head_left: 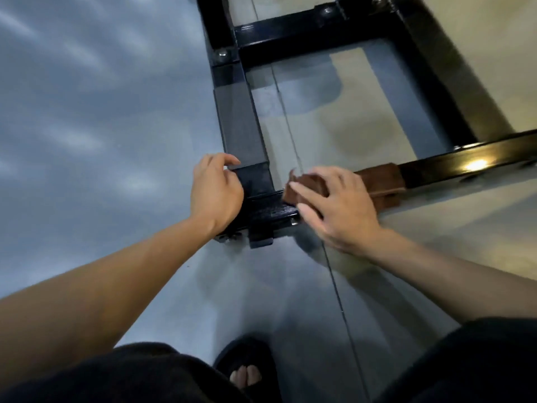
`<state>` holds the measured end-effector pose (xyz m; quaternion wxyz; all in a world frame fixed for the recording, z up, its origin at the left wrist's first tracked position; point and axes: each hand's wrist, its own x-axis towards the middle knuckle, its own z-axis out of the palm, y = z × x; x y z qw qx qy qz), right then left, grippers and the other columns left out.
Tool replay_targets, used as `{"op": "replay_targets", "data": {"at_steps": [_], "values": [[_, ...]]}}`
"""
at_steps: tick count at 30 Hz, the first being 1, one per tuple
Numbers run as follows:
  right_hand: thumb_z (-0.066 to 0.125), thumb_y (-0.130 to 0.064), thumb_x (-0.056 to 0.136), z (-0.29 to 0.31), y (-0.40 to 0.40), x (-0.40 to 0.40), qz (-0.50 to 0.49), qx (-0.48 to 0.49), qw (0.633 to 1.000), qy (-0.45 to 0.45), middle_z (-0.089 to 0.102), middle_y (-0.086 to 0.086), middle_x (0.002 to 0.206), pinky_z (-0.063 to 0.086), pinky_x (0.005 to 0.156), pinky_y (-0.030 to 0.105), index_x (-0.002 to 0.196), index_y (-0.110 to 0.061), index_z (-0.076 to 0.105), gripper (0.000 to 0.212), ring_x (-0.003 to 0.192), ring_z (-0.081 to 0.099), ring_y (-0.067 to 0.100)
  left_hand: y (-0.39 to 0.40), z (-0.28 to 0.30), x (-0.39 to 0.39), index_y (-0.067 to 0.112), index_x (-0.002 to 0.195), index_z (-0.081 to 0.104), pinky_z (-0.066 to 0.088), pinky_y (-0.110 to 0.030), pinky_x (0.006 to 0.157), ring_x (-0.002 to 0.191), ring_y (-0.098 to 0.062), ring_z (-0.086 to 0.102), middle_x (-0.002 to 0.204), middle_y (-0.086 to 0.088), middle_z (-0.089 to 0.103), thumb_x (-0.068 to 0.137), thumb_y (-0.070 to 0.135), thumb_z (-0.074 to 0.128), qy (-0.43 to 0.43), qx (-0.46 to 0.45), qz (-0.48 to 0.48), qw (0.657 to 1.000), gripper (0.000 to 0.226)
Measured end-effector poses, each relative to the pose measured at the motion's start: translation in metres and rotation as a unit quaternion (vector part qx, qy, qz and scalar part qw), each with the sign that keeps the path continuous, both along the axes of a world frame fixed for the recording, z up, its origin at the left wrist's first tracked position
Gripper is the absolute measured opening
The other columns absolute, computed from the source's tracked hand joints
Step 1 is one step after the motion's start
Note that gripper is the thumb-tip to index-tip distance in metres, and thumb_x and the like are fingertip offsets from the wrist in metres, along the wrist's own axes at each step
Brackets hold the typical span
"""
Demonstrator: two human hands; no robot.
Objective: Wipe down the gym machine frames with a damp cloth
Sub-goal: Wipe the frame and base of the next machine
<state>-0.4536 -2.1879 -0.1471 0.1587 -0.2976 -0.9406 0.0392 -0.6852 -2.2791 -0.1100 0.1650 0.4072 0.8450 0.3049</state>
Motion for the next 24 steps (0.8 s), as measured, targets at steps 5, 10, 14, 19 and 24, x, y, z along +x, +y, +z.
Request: {"op": "replay_targets", "data": {"at_steps": [5, 10, 14, 19, 24], "values": [[0.047, -0.037, 0.107, -0.003, -0.019, -0.032, 0.116, -0.015, 0.993, -0.016, 0.063, 0.003, 0.136, 0.035, 0.116, 0.041, 0.147, -0.017, 0.057, 0.047, 0.128, 0.056, 0.024, 0.022, -0.002, 0.017, 0.022, 0.105, 0.066, 0.036, -0.024, 0.099, 0.118, -0.024, 0.053, 0.11, 0.003, 0.054, 0.099, 0.011, 0.043, 0.017, 0.009, -0.03, 0.999, 0.027], [0.044, -0.055, 0.105, -0.007, 0.036, 0.047, -0.103, 0.026, 0.992, -0.065, 0.043, 0.005, 0.162, 0.016, 0.122, 0.067, 0.146, -0.041, 0.057, 0.046, 0.148, 0.037, 0.041, 0.04, -0.001, 0.031, 0.022, 0.097, 0.068, 0.048, -0.041, 0.098, 0.108, -0.027, 0.057, 0.106, 0.005, 0.056, 0.097, 0.011, 0.045, 0.022, -0.01, -0.08, 0.997, 0.026], [0.021, -0.071, 0.099, 0.008, 0.099, 0.11, -0.292, -0.085, 0.944, -0.13, 0.022, -0.002, 0.171, 0.002, 0.122, 0.069, 0.16, -0.045, 0.026, 0.066, 0.156, 0.015, 0.038, 0.046, -0.008, 0.052, 0.023, 0.097, 0.068, 0.047, -0.046, 0.098, 0.112, -0.027, 0.054, 0.113, -0.001, 0.062, 0.097, 0.013, 0.046, 0.026, -0.025, -0.121, 0.992, 0.024], [0.029, -0.068, 0.097, 0.01, 0.081, 0.085, -0.19, -0.077, 0.97, -0.129, 0.041, 0.001, 0.163, 0.006, 0.127, 0.058, 0.154, -0.023, 0.043, 0.074, 0.155, 0.026, 0.029, 0.068, -0.011, 0.073, 0.019, 0.107, 0.067, 0.048, -0.046, 0.098, 0.107, -0.028, 0.058, 0.109, -0.003, 0.061, 0.098, 0.014, 0.044, 0.006, -0.024, -0.137, 0.99, 0.025], [0.042, -0.063, 0.098, 0.006, 0.071, 0.074, -0.062, -0.073, 0.989, -0.117, 0.04, 0.009, 0.161, 0.012, 0.128, 0.051, 0.139, -0.018, 0.059, 0.063, 0.153, 0.03, 0.029, 0.113, -0.009, 0.082, 0.023, 0.119, 0.057, 0.051, -0.043, 0.085, 0.092, -0.03, 0.064, 0.104, -0.01, 0.068, 0.103, 0.032, 0.042, -0.028, -0.03, -0.142, 0.989, 0.024]]}}
